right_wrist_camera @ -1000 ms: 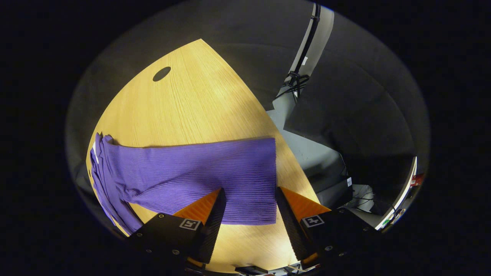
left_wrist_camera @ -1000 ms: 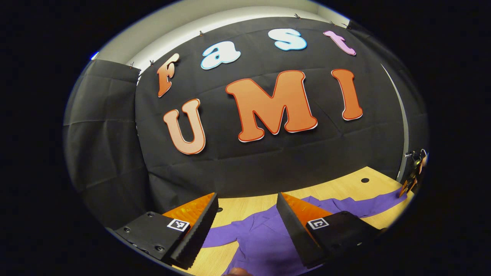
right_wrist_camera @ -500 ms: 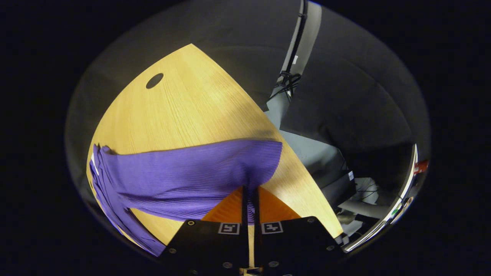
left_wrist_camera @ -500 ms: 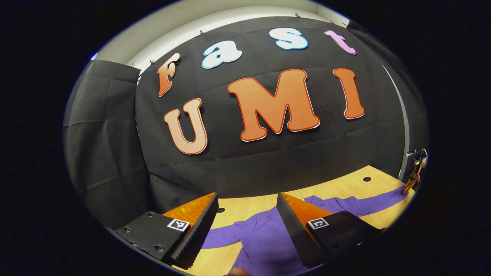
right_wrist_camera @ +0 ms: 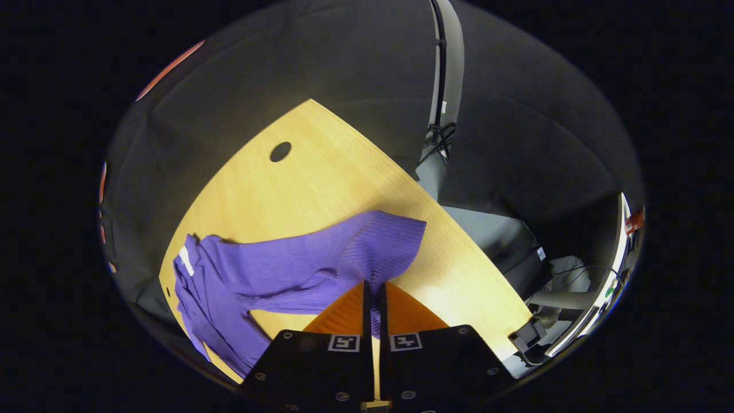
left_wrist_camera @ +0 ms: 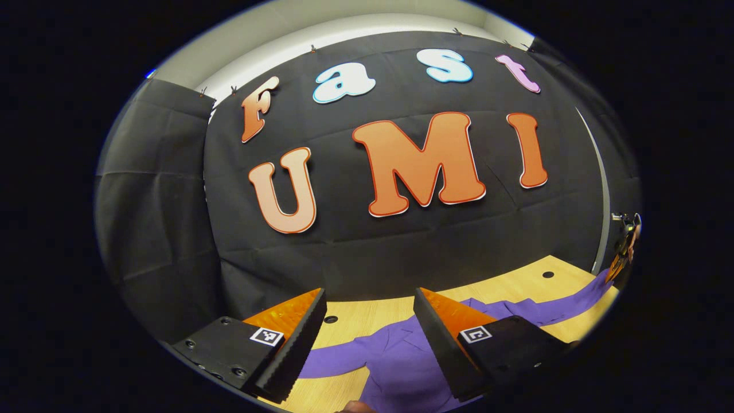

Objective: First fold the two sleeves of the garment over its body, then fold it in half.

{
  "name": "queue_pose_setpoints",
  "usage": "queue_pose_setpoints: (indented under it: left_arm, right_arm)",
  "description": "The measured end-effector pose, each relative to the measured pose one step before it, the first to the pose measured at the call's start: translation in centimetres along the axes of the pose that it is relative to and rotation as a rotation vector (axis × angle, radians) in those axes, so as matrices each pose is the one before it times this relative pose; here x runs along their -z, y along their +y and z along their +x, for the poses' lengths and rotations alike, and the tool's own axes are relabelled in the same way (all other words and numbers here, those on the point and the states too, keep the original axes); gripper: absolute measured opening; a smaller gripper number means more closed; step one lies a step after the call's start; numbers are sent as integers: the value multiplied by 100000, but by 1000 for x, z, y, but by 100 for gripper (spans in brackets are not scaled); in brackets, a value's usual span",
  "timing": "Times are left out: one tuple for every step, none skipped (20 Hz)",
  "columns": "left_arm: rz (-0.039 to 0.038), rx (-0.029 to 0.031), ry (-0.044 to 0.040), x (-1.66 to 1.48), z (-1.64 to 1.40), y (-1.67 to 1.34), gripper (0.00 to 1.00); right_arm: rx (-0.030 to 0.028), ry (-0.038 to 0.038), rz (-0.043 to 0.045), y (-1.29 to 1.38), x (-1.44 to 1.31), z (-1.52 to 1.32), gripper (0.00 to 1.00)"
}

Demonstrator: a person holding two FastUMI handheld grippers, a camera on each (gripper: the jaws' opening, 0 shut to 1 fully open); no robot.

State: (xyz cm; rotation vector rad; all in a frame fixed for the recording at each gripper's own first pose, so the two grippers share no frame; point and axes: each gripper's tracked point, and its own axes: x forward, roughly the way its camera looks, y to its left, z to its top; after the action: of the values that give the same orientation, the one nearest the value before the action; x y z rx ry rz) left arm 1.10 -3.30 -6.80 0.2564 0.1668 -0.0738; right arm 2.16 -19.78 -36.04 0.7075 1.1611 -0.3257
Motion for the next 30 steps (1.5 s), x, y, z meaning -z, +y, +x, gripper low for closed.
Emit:
queue_pose_setpoints:
  left_arm:
    - [-330,1499,32,198,156,209,96]
    - [-247,848,147,154,134,409,96]
    - [-490,298,119,200,149,563,95]
    - [-764,208,288,104,53,538,96]
    - [-857,225,-261,93,41,469,95]
    - [-577,61,-178,-67,-17,595,95]
    - [-378,142,-287,46,-31,584,95]
    - [-161,-163,-56,57,-40,642,95]
    - [-292,-49,337,303,-40,640,95]
    - [-484,-233,373,229,-6,673,95]
    - [-537,-142,488,338,15,605,95]
    - [-392,-240,330,97,-65,725,95]
    - [-228,-433,453,365,-84,692,95]
    - [-414,-274,111,157,-62,681,96]
    - [-521,-320,142,185,-17,730,95]
    - [-328,-151,468,169,-31,585,96]
    - [-166,-454,244,384,66,619,95]
    - [-306,-207,447,167,-19,571,95]
    - [-405,-162,355,246,76,546,95]
    - [-399,-207,495,236,113,536,96]
    - [-224,-119,466,327,-82,497,96]
    - [-196,-288,60,37,101,534,96]
    - [-88,-206,163,122,-26,548,95]
    - [-145,-193,80,108,71,348,95]
    - [-22,-148,318,186,136,549,95]
    - [357,-759,525,170,25,765,96]
    - [241,-635,427,238,-5,637,96]
    - [223,-925,755,300,1,817,96]
    - [76,-849,653,312,21,750,96]
    - [227,-1079,637,142,16,839,96]
  right_arm:
    - [-1391,-1637,-1960,926,197,-1090,5]
    - [-883,-1239,-1092,879,112,-1143,5]
    - [-841,-1248,-909,1084,-6,-1078,5]
    - [-308,-1845,-542,860,-137,-1173,5]
    - [-471,-1661,-1189,940,-60,-1198,5]
    - [-308,-1773,-1231,915,-144,-1124,5]
    - [-714,-1528,-2055,1177,-67,-1124,5]
    - [-407,-1274,-1687,1052,-30,-1162,5]
    - [-86,-1351,-1709,1086,-3,-1001,5]
    - [-269,-1214,-1688,1035,65,-918,5]
    - [-482,-532,-1215,1207,197,-937,5]
    - [-1008,-485,-1047,1276,272,-722,5]
    - [-731,-224,-892,1407,226,-903,4]
    - [-728,-393,-760,1194,280,-716,4]
    - [-691,-733,-708,1224,280,-779,4]
    - [-1338,-733,-1063,1554,196,-597,5]
    - [-1335,-803,-955,1500,19,-602,5]
    - [-1805,-690,-2119,1553,-38,-584,4]
    - [-1266,-766,-2077,1424,2,-574,4]
    - [-1533,-487,-2510,1551,-93,-541,5]
    - [-1485,-613,-2913,1636,43,-181,5]
    - [-1160,-556,-3086,1456,-167,-145,5]
    - [-632,-227,-2778,1364,-72,173,5]
    - [-738,75,-1882,1493,-171,116,4]
    - [-1200,537,-1660,1607,168,342,4]
    - [-1516,663,-1510,1669,141,468,5]
    - [-1039,686,-1912,1383,143,526,5]
    - [-852,696,-1768,1389,180,584,4]
    - [-971,1070,-1641,1612,363,721,4]
    - [-987,1160,-1359,1478,206,793,4]
